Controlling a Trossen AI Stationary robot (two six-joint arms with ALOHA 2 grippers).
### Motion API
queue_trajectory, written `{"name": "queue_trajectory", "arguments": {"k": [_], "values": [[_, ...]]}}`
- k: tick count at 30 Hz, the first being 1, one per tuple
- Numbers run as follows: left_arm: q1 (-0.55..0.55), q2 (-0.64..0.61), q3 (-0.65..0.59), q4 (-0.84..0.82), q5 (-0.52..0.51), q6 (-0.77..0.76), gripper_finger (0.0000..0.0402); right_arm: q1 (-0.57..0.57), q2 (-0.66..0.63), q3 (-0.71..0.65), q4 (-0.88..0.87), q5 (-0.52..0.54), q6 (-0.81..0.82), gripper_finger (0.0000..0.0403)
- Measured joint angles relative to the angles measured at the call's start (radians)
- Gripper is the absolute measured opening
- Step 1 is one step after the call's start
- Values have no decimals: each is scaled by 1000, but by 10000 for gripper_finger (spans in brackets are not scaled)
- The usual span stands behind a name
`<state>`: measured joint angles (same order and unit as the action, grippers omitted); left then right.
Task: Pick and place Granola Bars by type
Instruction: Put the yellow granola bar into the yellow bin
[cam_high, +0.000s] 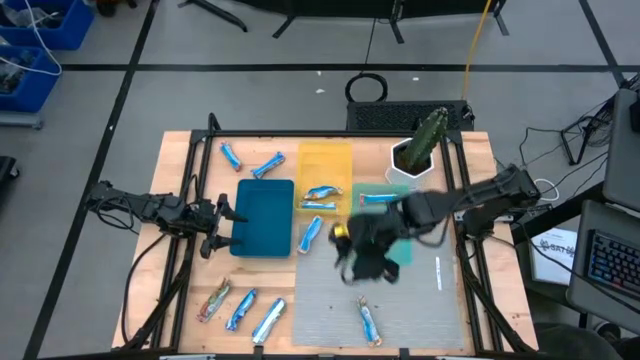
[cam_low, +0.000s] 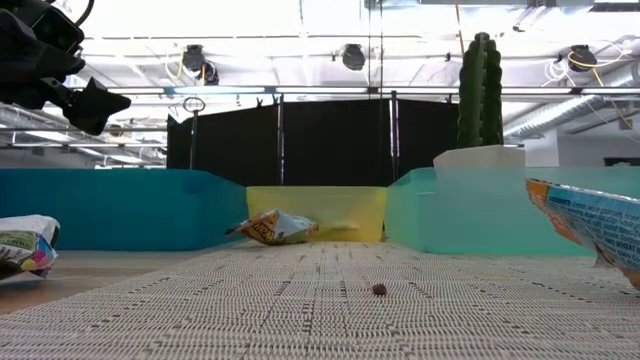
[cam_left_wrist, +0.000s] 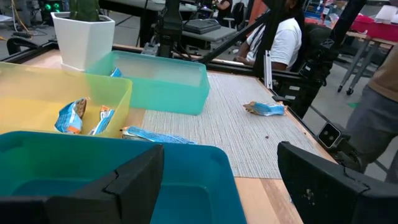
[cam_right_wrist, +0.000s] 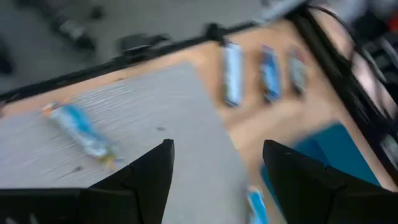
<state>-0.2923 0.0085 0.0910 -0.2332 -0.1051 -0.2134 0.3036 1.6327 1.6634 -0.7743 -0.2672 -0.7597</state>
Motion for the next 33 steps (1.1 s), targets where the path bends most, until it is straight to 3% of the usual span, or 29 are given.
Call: {"name": "queue_trajectory", "arguments": {"k": [12,24,33], "values": [[0,0,0,1,0,0,310,231,83,-70,61,0,-217,238],[0,0,0,1,0,0,310,309,95,-340,227,6,-275,238],[0,0,0,1,0,0,310,320,183,-369,307,58,-252,238]]}}
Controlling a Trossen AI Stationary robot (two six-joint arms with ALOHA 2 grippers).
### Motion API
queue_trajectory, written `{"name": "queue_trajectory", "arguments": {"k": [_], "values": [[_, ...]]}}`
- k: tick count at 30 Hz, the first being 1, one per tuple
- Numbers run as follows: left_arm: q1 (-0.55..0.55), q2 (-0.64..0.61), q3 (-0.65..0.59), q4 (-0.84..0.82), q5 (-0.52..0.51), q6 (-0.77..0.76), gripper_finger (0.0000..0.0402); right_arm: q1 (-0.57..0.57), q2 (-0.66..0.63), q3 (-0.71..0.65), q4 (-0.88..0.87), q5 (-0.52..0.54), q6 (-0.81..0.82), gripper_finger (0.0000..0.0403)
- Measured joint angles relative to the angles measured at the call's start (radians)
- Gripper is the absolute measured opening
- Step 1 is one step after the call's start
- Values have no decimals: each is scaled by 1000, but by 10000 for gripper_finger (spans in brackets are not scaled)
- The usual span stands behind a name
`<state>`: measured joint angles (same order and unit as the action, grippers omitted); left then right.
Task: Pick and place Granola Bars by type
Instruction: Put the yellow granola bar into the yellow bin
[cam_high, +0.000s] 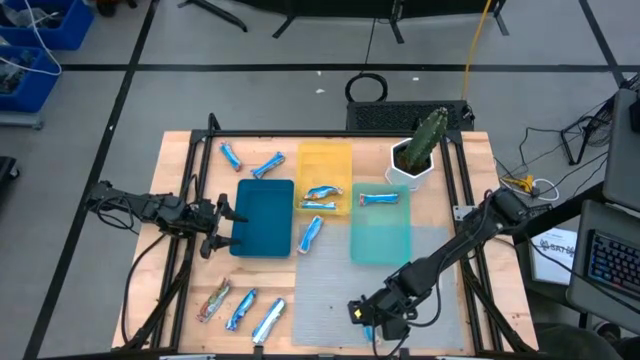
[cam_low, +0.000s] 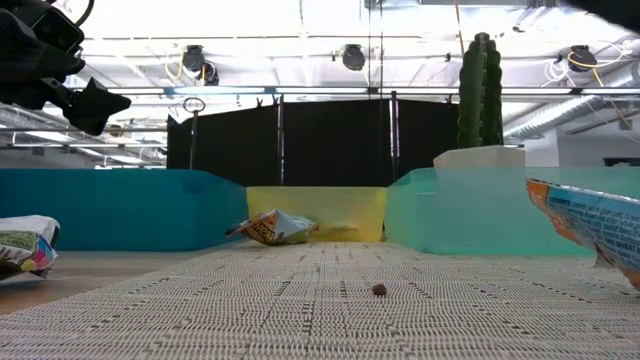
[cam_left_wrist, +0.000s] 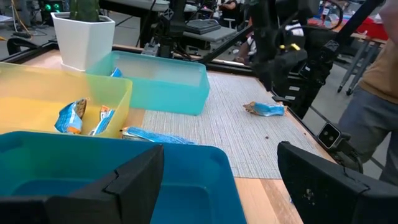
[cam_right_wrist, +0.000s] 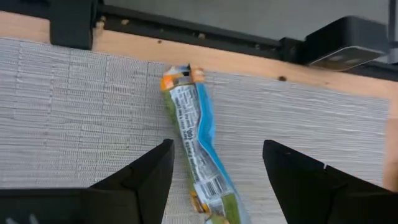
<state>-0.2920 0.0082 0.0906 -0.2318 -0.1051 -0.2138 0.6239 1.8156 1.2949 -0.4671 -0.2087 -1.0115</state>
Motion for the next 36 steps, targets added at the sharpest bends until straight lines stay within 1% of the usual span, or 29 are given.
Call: {"name": "queue_trajectory", "arguments": {"k": [13,23,27,36], "values": [[0,0,0,-1,0,0,310,0,123,0,23,0,-3,238],[0,0,0,-1,0,0,310,0,142,1,34,1,-21,233],[0,0,0,-1,0,0,310,0,143,1,30,3,3,201],[0,0,0,-1,0,0,310,0,143,1,28,2,4,75]]}}
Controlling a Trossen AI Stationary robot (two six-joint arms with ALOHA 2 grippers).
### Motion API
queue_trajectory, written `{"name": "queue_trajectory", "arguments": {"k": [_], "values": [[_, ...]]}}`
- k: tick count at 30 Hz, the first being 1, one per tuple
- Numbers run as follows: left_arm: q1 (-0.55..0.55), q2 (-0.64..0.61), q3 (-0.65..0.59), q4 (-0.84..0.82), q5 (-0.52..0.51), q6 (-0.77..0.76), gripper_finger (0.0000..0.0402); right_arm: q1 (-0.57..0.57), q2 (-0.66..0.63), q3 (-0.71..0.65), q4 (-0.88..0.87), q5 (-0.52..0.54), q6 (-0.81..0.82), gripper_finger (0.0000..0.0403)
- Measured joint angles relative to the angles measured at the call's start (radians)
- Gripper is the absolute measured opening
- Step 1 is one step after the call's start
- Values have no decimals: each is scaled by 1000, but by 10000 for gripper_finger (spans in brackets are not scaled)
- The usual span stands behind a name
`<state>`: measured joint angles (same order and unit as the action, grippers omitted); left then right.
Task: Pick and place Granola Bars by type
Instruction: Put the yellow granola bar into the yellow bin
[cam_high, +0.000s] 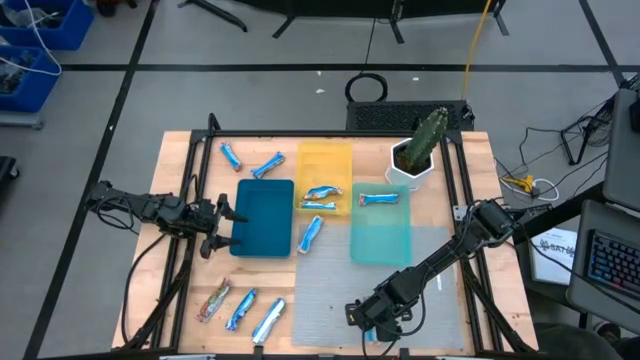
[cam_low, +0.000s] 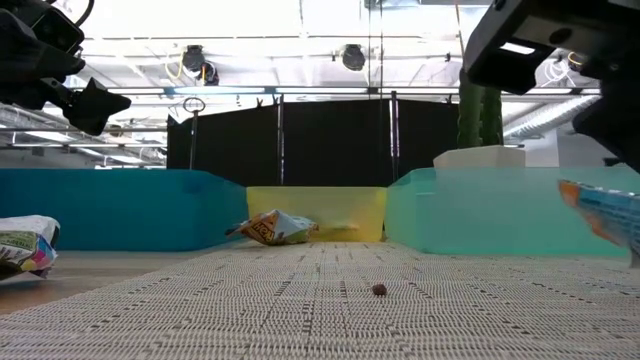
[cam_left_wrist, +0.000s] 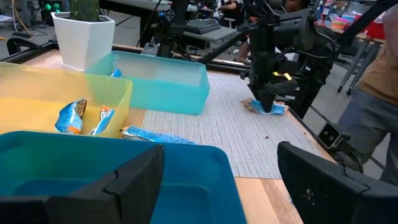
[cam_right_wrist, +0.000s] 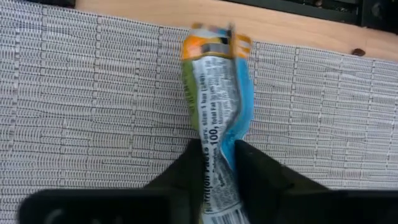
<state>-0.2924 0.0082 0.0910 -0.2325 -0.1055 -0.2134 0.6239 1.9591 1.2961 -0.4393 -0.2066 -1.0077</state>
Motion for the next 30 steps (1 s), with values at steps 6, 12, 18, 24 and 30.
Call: {"name": "queue_trajectory", "arguments": {"k": [6,12,18,24,30], "values": [[0,0,0,0,0,0,310,4,-18,0,-14,93,21,8],[0,0,0,0,0,0,310,-7,-111,21,-52,160,124,3],[0,0,0,0,0,0,310,-62,-233,64,-52,303,265,1],[0,0,0,0,0,0,310,-188,-297,180,-62,438,398,1],[0,0,0,0,0,0,310,-351,-298,329,-67,522,390,0]]}}
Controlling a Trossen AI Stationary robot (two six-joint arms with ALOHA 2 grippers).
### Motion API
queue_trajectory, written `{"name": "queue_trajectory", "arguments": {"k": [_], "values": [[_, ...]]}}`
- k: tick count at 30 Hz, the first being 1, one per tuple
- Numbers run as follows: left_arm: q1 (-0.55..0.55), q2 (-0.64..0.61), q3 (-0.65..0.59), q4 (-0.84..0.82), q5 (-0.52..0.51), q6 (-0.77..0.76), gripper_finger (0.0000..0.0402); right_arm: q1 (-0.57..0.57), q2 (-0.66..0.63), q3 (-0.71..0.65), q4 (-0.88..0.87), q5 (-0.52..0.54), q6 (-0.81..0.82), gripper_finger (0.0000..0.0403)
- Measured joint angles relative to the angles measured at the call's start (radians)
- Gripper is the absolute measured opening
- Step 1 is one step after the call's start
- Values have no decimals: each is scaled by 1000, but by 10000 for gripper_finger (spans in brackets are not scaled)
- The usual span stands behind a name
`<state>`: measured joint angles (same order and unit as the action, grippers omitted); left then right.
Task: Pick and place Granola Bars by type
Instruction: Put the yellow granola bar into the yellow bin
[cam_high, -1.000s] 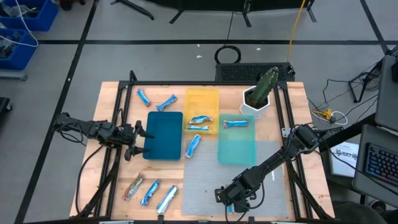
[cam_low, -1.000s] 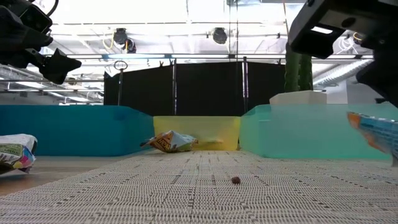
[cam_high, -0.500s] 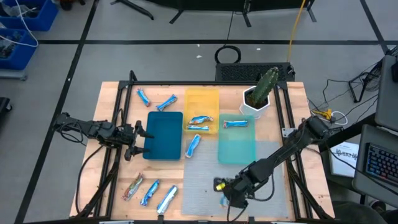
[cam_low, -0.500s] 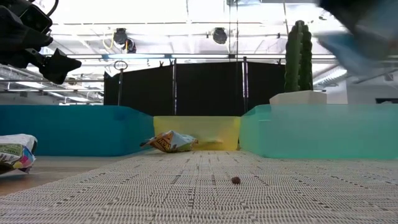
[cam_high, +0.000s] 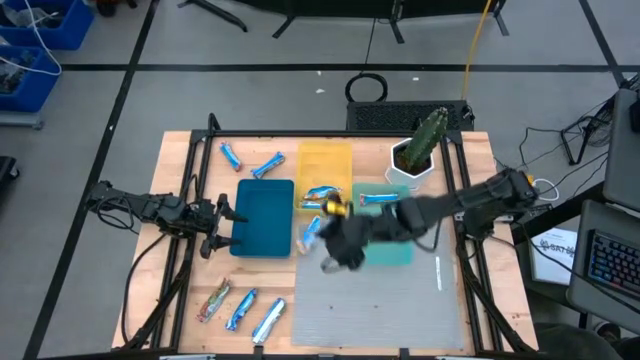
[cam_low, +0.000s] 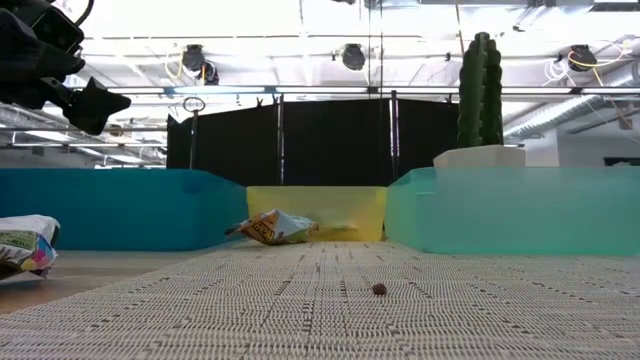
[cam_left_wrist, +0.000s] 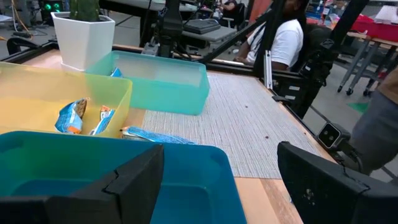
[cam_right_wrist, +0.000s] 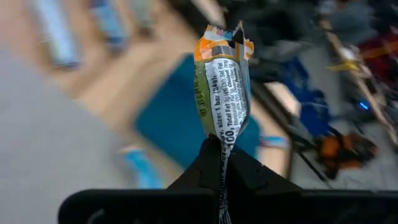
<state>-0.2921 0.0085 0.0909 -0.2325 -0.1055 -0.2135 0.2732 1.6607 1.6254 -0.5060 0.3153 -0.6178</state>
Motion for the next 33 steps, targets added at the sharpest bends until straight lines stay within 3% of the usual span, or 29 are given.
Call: {"name": "queue_trajectory", "arguments": {"k": [12,22,33], "values": [[0,0,0,1,0,0,310,-329,173,306,-80,2,73,0],[0,0,0,1,0,0,310,-497,326,311,-180,-2,229,0],[0,0,0,1,0,0,310,-580,451,311,-257,-58,283,0]]}}
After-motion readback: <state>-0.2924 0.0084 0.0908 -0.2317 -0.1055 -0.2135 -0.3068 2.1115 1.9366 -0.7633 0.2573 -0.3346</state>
